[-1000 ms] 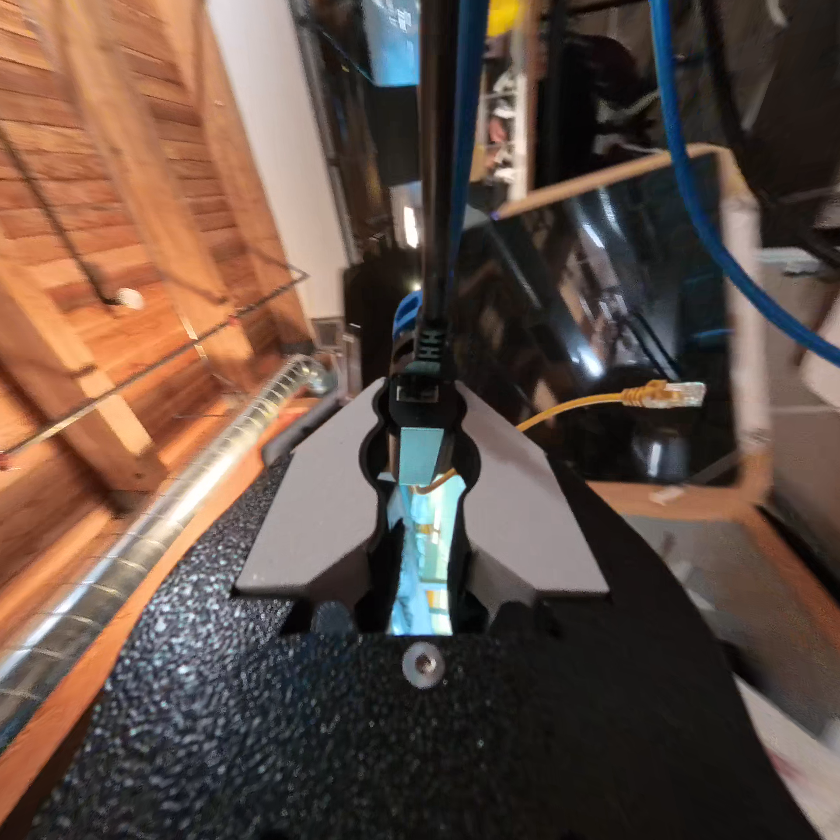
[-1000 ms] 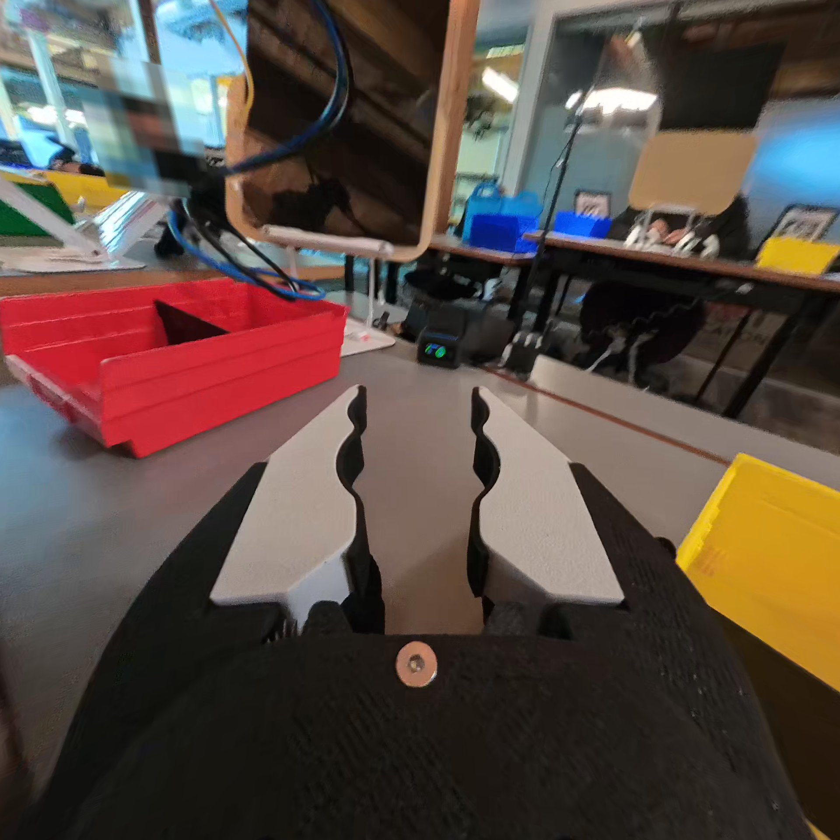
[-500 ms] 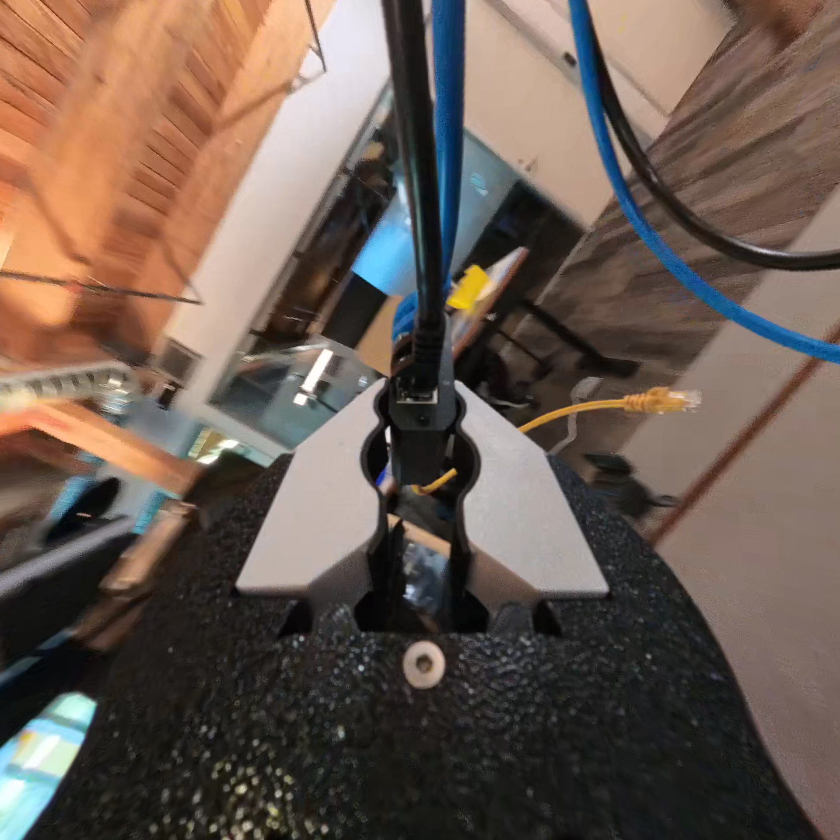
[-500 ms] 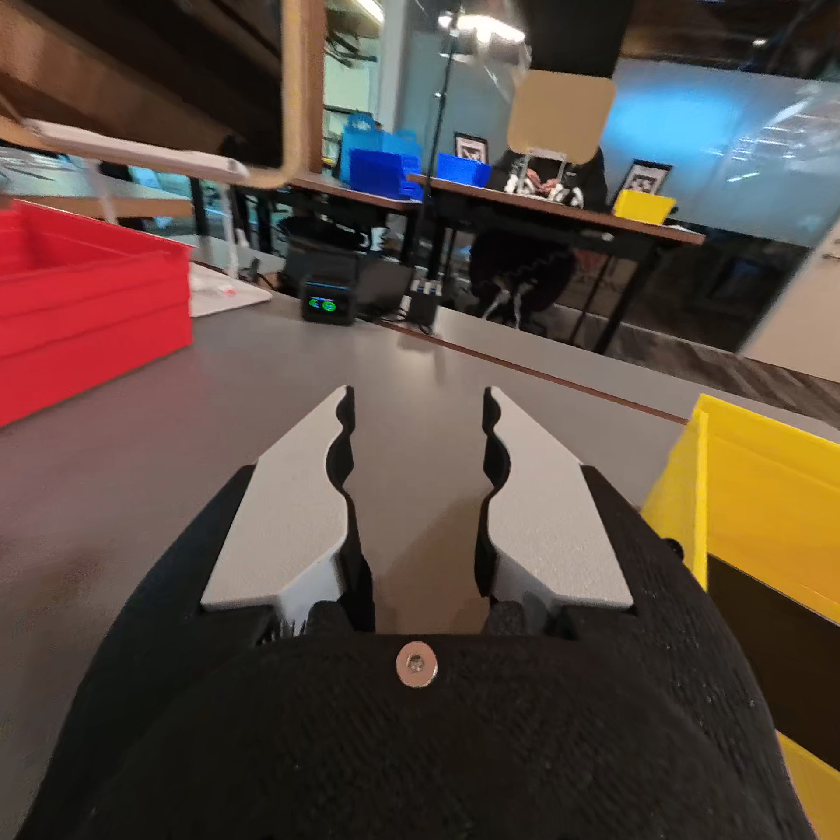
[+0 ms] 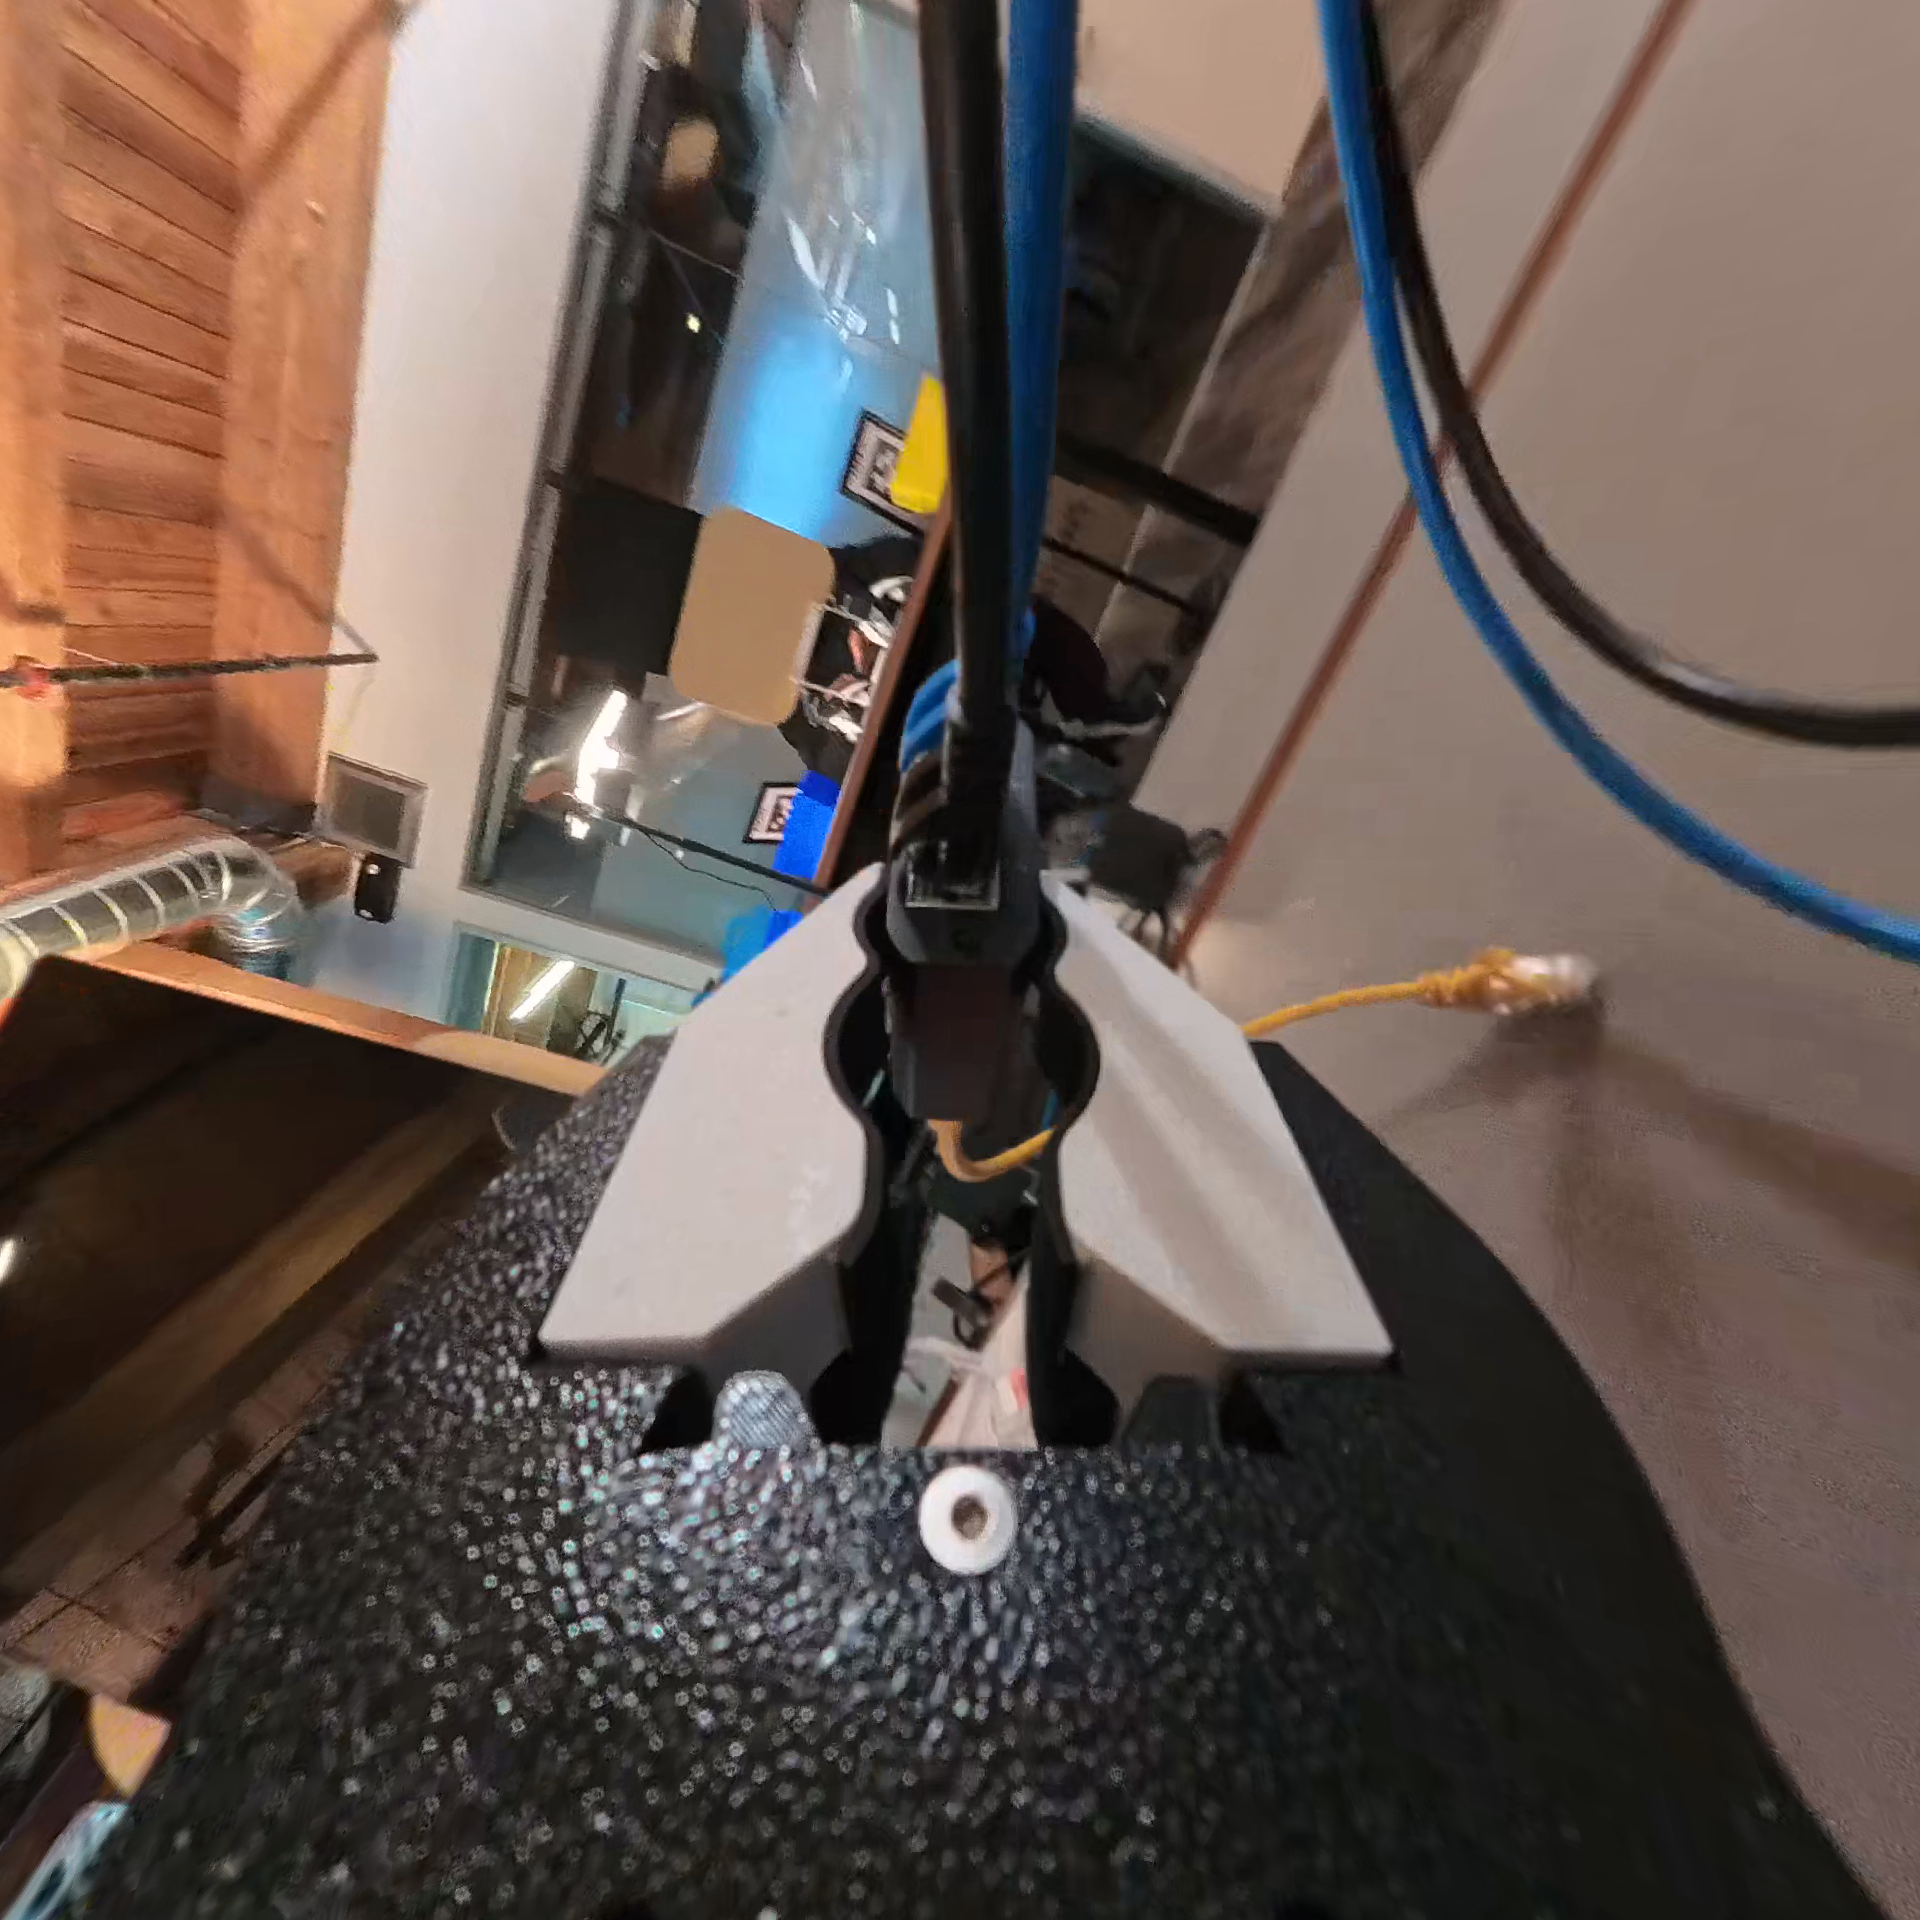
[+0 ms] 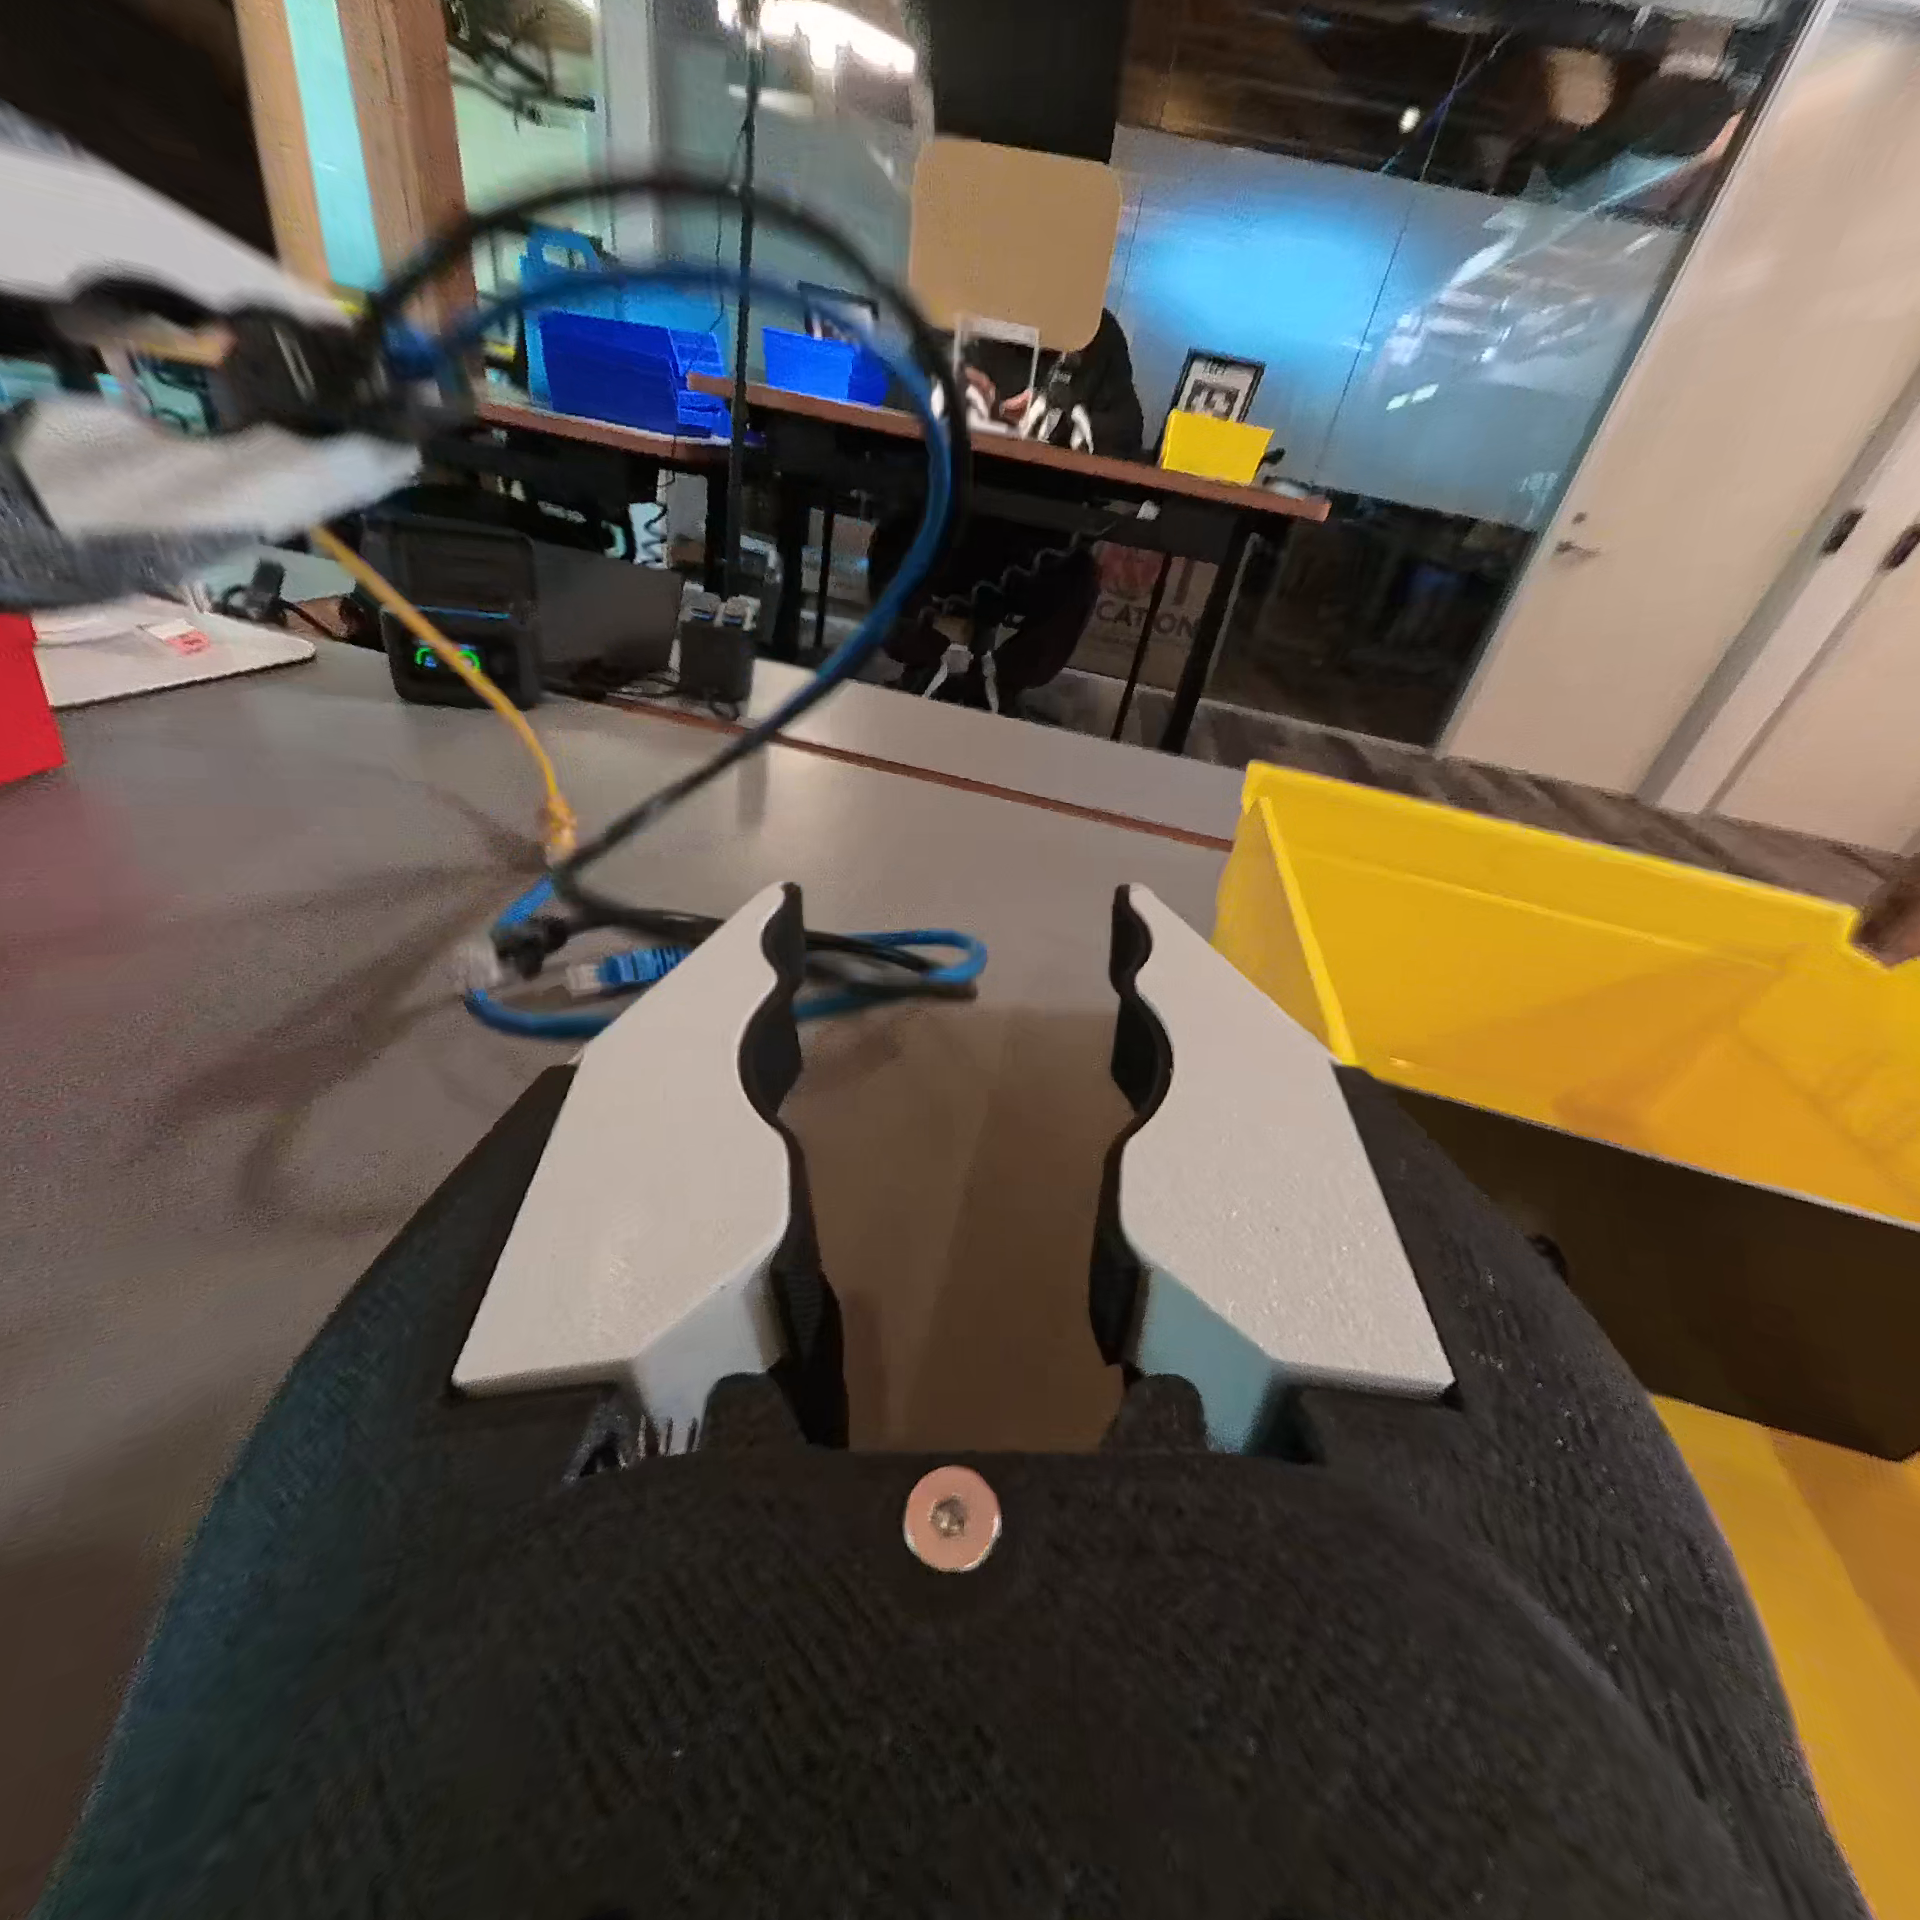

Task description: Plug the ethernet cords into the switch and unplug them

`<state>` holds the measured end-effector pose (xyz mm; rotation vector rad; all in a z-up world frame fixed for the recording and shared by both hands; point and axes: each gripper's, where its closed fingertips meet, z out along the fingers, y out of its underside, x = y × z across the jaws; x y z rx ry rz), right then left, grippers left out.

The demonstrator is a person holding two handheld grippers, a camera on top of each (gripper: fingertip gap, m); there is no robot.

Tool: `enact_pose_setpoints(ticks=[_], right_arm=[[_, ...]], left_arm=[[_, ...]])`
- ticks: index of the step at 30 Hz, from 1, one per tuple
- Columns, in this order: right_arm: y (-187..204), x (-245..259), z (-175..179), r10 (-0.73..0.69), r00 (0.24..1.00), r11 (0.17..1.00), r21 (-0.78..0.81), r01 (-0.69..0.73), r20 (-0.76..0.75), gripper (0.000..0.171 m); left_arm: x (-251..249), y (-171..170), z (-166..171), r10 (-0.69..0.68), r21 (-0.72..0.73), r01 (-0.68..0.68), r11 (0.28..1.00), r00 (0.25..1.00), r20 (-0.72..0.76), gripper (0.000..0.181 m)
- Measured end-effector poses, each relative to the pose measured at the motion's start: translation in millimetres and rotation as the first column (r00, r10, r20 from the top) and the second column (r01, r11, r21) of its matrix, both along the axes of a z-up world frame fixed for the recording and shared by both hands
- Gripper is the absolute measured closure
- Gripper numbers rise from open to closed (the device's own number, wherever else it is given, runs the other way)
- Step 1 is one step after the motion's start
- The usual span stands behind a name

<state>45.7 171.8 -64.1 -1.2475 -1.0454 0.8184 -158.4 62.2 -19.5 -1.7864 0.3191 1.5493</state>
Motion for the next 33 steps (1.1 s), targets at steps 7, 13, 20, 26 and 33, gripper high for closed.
enact_pose_setpoints(ticks=[7,13,20,26,33], right_arm=[[-67.9,-49.2,21.0,0.245,0.963,0.899,0.346,-0.268,0.111,0.109],[-124.1,-123.4,-23.5,0.431,0.801,0.628,0.498,-0.597,0.416,0.108],[-94.8,-164.1,-58.8,0.238,0.834,0.621,0.582,-0.525,0.497,0.144],[-96.0,-148.2,-83.5,0.415,0.731,0.659,0.376,-0.652,0.541,0.156],[-84.3,-147.3,-72.4,0.385,0.795,0.694,0.421,-0.585,0.470,0.140]], left_arm=[[-6.3,0.4,-89.7,-0.015,-0.179,0.035,0.983,0.993,0.113,0.159],[-1.1,5.4,-116.0,-0.090,-0.193,0.137,0.972,0.969,0.231,0.160],[-6.8,-7.5,-137.9,-0.116,-0.276,0.181,0.944,0.964,0.237,0.159],[17.0,-17.0,-145.9,-0.320,-0.174,0.413,0.894,0.859,0.399,0.150],[21.1,-11.9,-146.5,-0.356,-0.167,0.454,0.875,0.839,0.412,0.155]])
